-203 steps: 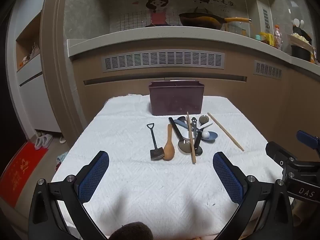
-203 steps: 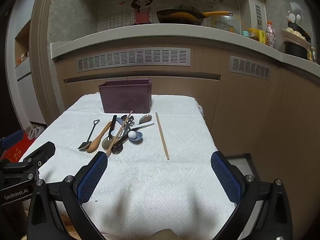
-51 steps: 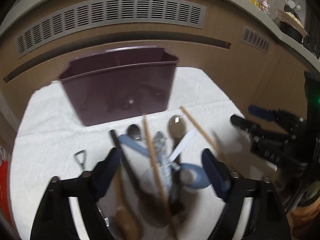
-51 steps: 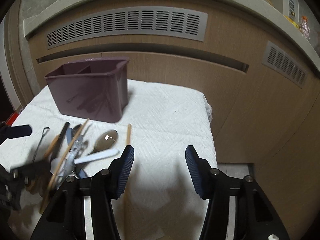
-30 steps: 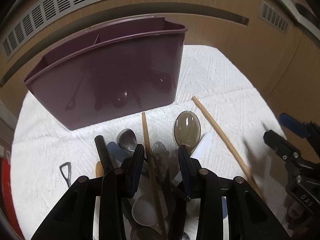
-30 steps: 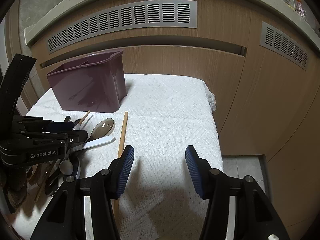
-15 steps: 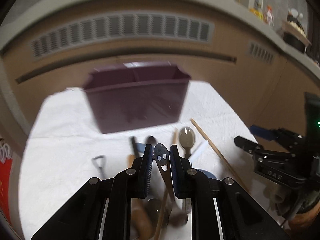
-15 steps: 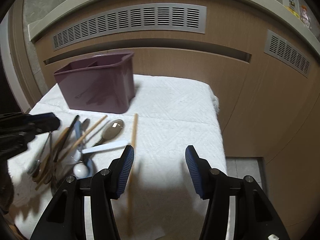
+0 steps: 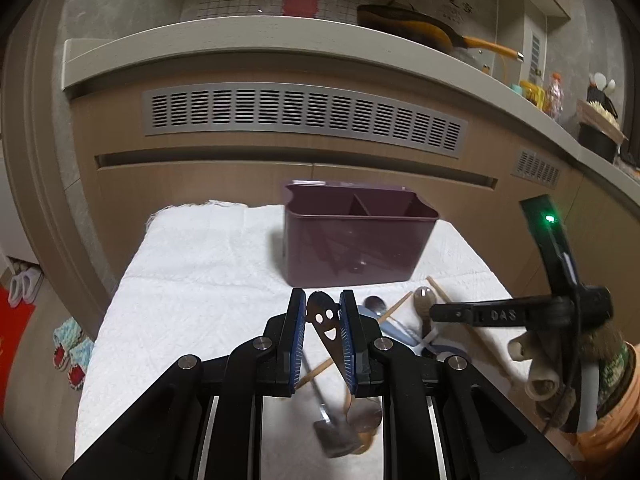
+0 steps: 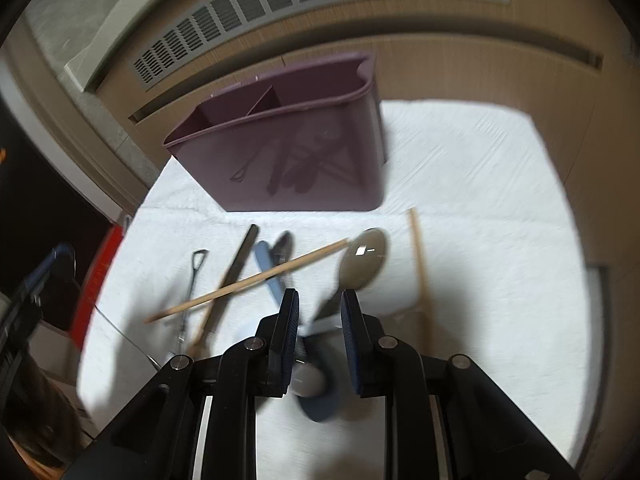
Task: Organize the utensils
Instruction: 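Grasp a wooden chopstick with the left gripper while the right gripper grasps the grey translucent spoon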
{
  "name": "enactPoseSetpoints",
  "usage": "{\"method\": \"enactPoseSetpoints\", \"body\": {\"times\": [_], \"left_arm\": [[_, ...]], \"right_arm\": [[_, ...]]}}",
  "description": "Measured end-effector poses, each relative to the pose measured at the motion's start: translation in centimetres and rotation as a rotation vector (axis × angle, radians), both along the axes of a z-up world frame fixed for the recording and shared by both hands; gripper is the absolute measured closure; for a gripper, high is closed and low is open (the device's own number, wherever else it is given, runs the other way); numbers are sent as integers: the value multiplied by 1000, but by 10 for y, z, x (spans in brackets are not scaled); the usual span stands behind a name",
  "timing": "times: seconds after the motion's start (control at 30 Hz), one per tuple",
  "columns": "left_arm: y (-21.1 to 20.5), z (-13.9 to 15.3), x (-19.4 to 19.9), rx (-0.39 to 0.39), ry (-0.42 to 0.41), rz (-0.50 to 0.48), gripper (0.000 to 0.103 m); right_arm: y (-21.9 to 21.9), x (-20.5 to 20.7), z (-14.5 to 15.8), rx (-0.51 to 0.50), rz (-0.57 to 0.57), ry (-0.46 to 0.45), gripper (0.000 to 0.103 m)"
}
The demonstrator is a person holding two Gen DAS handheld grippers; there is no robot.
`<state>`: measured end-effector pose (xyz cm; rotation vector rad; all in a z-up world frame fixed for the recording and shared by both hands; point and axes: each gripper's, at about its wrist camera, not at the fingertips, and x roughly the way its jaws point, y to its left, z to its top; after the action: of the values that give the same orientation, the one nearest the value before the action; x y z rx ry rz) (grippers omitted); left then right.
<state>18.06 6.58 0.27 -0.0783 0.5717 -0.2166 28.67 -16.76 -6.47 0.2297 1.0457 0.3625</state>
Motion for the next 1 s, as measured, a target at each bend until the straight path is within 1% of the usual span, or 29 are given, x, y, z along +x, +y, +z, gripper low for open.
{"method": "enactPoseSetpoints", "body": {"times": [0.07,0.13,0.17,0.23,0.27,0.3,0.37,0.43,0.5,0.6,0.7,0.77,0.93,0.97,1.0], "left_arm": [[10,-3,-1,-10,-1,8,85],[20,-5,-2,-31,1,18,85],[24,-7,-2,-41,3,21,85],[32,-9,-3,-58,2,23,85],[33,-10,-3,-59,0,23,85],[35,-11,-3,-61,-5,22,85],[37,-13,-2,-65,-11,22,86],[38,-14,-1,-63,-22,26,87],[40,-15,-1,-68,-24,30,88],[44,-16,0,-81,-11,33,91],[46,-16,1,-78,-6,41,91],[47,-17,1,-75,2,50,91],[53,-26,9,-69,67,79,91],[53,-27,9,-70,78,83,91],[54,-29,10,-72,89,87,91]], "right_arm": [[4,10,-8,30,-40,60,81],[8,18,-13,-2,-90,71,81],[8,20,-11,-33,-125,49,81],[10,18,-4,-110,-159,-22,80],[12,17,-1,-157,-166,-51,76],[14,16,-1,-185,-169,-60,70],[18,16,-6,-256,-180,-72,67],[19,17,-9,-297,-184,-74,66],[23,19,-16,-319,-190,-71,57],[26,23,-23,-328,-192,-66,53],[27,31,-31,-332,-185,-49,52],[30,32,-33,-350,-179,-73,50],[35,36,-34,-380,-133,-102,50],[35,37,-34,-387,-119,-106,50],[38,35,-33,-395,-104,-113,54]]}}
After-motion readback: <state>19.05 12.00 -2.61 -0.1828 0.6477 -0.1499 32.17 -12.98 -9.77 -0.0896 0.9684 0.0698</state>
